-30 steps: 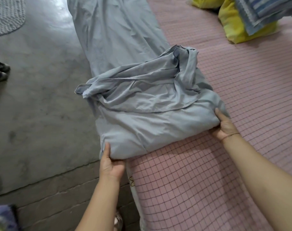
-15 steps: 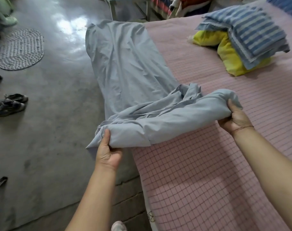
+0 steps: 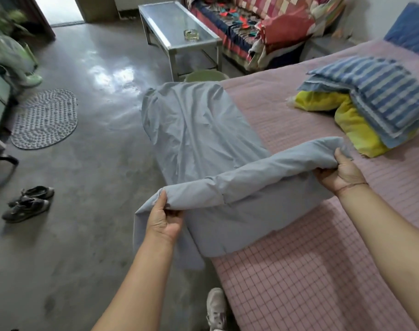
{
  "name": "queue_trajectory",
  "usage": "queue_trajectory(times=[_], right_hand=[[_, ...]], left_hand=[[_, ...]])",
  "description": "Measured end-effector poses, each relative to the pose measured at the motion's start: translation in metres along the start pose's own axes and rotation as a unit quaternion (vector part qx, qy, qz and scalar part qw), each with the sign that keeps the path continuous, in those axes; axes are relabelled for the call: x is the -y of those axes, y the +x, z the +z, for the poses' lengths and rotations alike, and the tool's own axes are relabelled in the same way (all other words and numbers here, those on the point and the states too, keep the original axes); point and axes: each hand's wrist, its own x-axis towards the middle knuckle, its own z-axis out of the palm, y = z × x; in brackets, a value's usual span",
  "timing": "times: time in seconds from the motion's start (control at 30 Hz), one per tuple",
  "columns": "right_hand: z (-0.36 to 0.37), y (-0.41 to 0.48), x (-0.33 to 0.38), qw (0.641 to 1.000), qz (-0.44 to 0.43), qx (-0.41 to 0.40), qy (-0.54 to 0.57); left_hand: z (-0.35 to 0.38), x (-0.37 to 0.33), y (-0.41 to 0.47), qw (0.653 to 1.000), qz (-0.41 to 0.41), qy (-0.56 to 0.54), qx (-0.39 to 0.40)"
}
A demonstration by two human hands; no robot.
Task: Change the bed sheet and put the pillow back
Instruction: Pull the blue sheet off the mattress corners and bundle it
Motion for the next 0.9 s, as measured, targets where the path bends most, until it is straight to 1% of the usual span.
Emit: queue_trajectory(times=[0.1, 0.17, 0.23, 0.33, 0.43, 0.53, 0.6, 0.67, 0.8, 0.9], right_hand=[[0.024, 0.056, -0.012, 1.000, 0.000, 0.015, -0.005], [0.049, 0.097, -0.019, 0.999, 0.020, 0.039, -0.007], [0.069, 0.133, -0.026, 0.999, 0.031, 0.019, -0.015], [0.099, 0.168, -0.036, 0.998, 0.054, 0.025, -0.031], [0.111, 0.198, -0.047, 0.997, 0.070, -0.014, -0.042], [0.127, 0.202, -0.065, 0.993, 0.089, -0.050, -0.065], [0.121, 0.209, -0.078, 0.989, 0.107, -0.071, -0.079], [0.109, 0.214, -0.090, 0.985, 0.127, -0.084, -0.078], [0.096, 0.209, -0.100, 0.986, 0.135, -0.081, -0.055], [0.092, 0.198, -0.102, 0.988, 0.138, -0.055, -0.049]], left_hand=[[0.023, -0.019, 0.043, 1.000, 0.003, 0.012, -0.013], [0.044, -0.034, 0.074, 1.000, 0.010, 0.006, -0.015], [0.058, -0.046, 0.107, 1.000, 0.007, 0.003, -0.027], [0.074, -0.057, 0.145, 0.999, 0.007, 0.012, -0.035], [0.087, -0.067, 0.173, 0.999, 0.010, 0.019, -0.034], [0.088, -0.071, 0.194, 0.999, -0.007, 0.026, -0.037], [0.084, -0.069, 0.203, 0.998, -0.035, 0.037, -0.043], [0.076, -0.064, 0.208, 0.997, -0.052, 0.025, -0.058], [0.062, -0.058, 0.207, 0.996, -0.061, 0.023, -0.068], [0.054, -0.050, 0.199, 0.996, -0.058, 0.027, -0.058]])
